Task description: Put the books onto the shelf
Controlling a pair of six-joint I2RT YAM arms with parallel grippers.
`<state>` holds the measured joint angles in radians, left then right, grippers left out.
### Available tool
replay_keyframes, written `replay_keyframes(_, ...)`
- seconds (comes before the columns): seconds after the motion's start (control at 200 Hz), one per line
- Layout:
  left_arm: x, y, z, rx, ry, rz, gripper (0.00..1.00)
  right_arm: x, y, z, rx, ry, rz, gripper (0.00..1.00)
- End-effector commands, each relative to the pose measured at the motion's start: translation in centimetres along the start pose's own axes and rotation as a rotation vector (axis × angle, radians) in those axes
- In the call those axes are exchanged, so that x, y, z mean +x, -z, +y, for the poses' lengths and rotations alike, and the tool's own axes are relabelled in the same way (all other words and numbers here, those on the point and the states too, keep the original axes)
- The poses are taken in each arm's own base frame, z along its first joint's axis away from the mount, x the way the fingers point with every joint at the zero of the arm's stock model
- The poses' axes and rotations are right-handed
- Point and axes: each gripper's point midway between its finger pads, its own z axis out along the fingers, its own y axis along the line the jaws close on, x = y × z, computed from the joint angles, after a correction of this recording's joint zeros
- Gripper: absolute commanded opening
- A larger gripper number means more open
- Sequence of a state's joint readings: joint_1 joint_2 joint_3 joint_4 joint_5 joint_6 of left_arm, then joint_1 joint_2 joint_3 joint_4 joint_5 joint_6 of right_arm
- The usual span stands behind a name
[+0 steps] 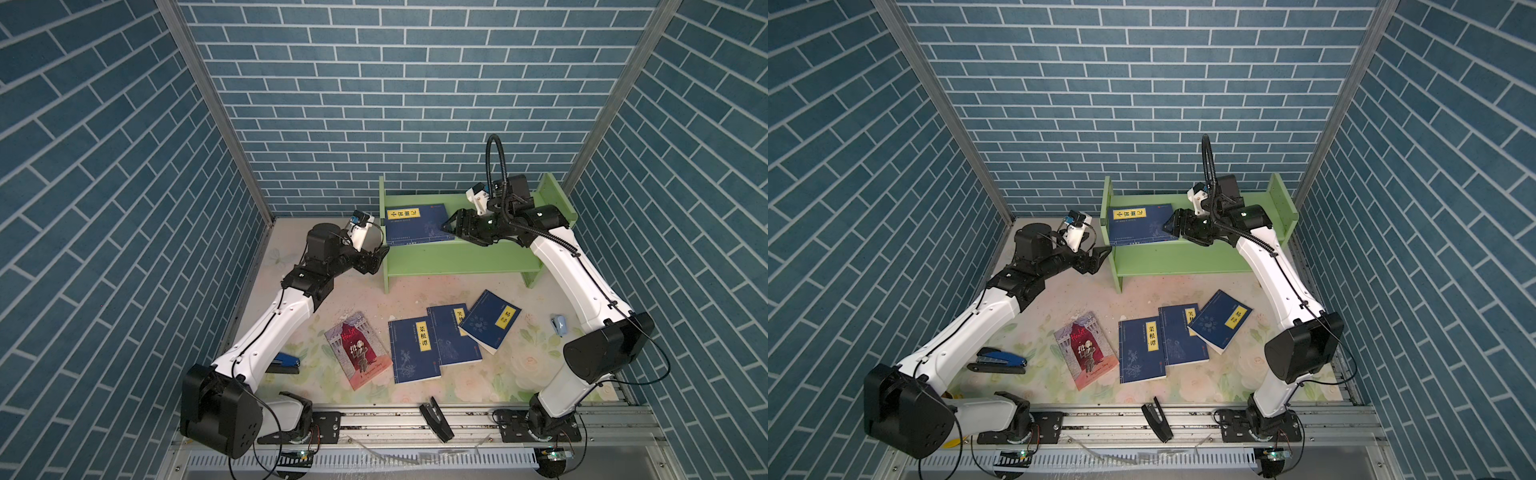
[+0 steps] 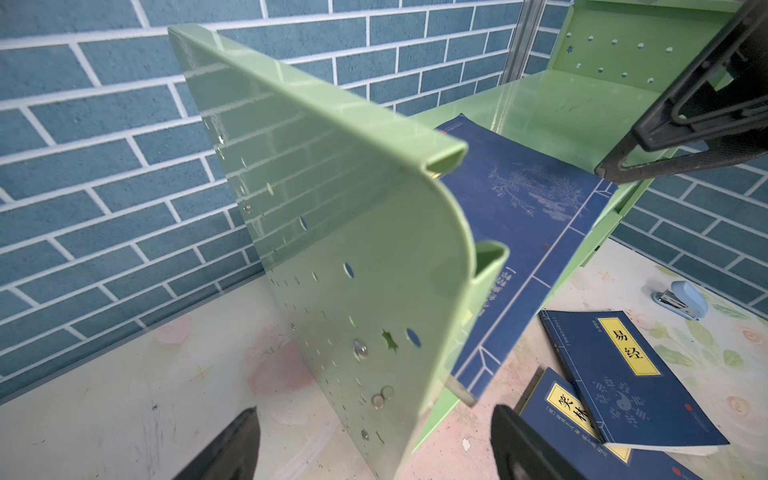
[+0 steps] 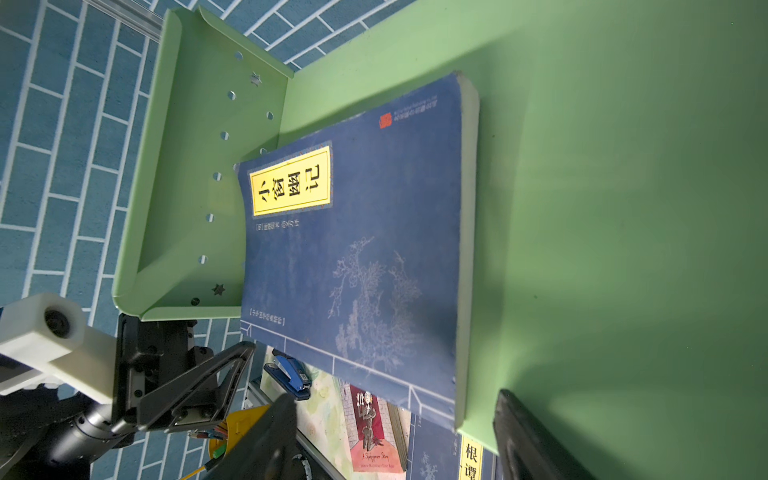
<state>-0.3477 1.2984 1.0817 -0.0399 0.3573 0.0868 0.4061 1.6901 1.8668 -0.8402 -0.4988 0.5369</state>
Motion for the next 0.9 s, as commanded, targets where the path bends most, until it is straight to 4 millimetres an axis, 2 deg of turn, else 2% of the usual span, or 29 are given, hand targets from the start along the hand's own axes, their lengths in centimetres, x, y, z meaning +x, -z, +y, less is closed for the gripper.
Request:
replay_keyframes(0.0,-0.2,-0.4,0.3,-0.026,-0.003,-0.018,0.88,0.4,0.7,1.0,-0.038,-0.005,0.002,0.75)
replay_keyframes(0.39,-0.1,-0.8,1.6,-0.091,-0.004,-0.03,0.88,0.8,0.8,1.1,-0.048,-0.002,0.015,0.75)
replay_keyframes(0.665,-0.4,-0.3,1.2,-0.081,0.015,-0.028,0.89,0.6,0.6,0.8,-0.03,0.003,0.011,0.75)
replay_keyframes(0.895,-0.2,1.6,1.6,-0.132,0.052,0.041,0.92,-0.2,3.2,0.4,0.042,0.062,-0.093,0.76)
